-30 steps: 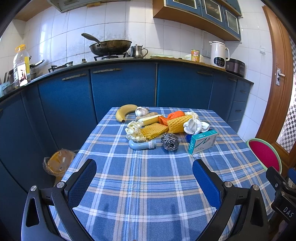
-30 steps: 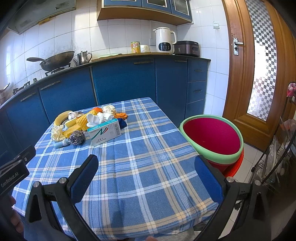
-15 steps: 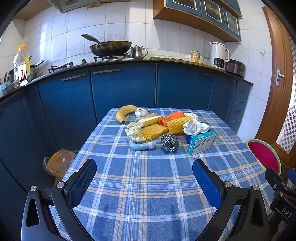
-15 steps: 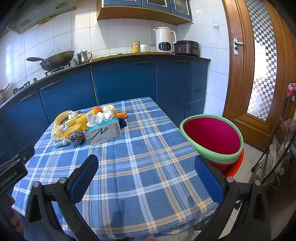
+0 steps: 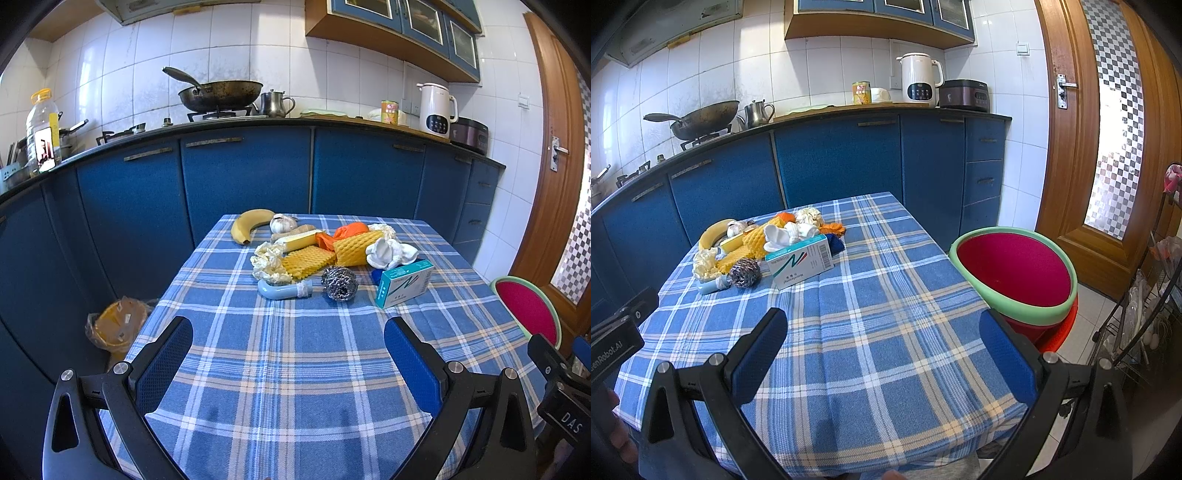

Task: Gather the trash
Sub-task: 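Grasp the crumpled paper with the left tool while the right tool grasps the teal tissue box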

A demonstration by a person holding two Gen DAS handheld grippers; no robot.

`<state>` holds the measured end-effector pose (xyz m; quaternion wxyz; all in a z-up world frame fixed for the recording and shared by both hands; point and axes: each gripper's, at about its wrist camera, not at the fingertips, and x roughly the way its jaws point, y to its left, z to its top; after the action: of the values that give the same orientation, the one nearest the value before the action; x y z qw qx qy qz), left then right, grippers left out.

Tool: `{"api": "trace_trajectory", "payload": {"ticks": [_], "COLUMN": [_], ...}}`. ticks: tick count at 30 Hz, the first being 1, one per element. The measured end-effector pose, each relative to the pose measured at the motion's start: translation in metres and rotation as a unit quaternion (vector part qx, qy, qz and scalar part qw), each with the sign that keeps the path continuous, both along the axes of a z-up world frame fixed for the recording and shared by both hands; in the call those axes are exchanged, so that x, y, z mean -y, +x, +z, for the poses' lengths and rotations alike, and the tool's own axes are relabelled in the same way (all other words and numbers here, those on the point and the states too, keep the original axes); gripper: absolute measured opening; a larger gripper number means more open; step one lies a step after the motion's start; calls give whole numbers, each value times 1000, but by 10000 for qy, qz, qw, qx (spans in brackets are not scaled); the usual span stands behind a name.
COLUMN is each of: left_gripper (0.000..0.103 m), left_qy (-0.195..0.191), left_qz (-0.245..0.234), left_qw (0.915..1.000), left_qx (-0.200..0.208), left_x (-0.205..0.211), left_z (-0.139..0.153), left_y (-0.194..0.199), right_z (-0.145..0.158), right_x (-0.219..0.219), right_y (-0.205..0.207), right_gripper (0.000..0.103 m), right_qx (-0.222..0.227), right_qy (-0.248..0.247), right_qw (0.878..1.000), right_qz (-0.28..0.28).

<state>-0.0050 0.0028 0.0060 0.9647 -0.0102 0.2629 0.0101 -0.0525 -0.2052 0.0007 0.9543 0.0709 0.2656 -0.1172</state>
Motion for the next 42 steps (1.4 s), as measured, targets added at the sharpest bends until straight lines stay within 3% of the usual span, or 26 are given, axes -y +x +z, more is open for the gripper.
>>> {"api": "trace_trajectory", "payload": {"ticks": [15, 19, 28, 32, 39, 42], "left_gripper": [103, 103, 103, 103, 103, 103], "left_qy": [183, 154, 512, 382, 574, 481], "left_qz": [89, 174, 240, 58, -15, -91], "left_qw": [9996, 9984, 9930, 9897, 9865, 9842], "left_qx": [-219, -520, -1036, -1380, -1531, -1700], "left_x": [-7, -19, -34, -43, -47, -48], "left_z": [-2, -6, -23, -28, -32, -34], "left_y": [17, 37, 89, 120, 171, 193], "right_z": [-5, -6, -15, -21, -21, -17], "right_x": [1, 1, -1, 0, 0, -3], "right_y": [15, 29, 65, 80, 109, 122], "right_gripper": [102, 102, 102, 102, 102, 102], "right_qx": [-174, -293, -581, -745, -954, -1013], "right_qy": [-16, 36, 42, 89, 182, 131], "right_qw": [9998, 9994, 9976, 9961, 9930, 9921], "right_qz": [90, 171, 371, 463, 679, 726]}}
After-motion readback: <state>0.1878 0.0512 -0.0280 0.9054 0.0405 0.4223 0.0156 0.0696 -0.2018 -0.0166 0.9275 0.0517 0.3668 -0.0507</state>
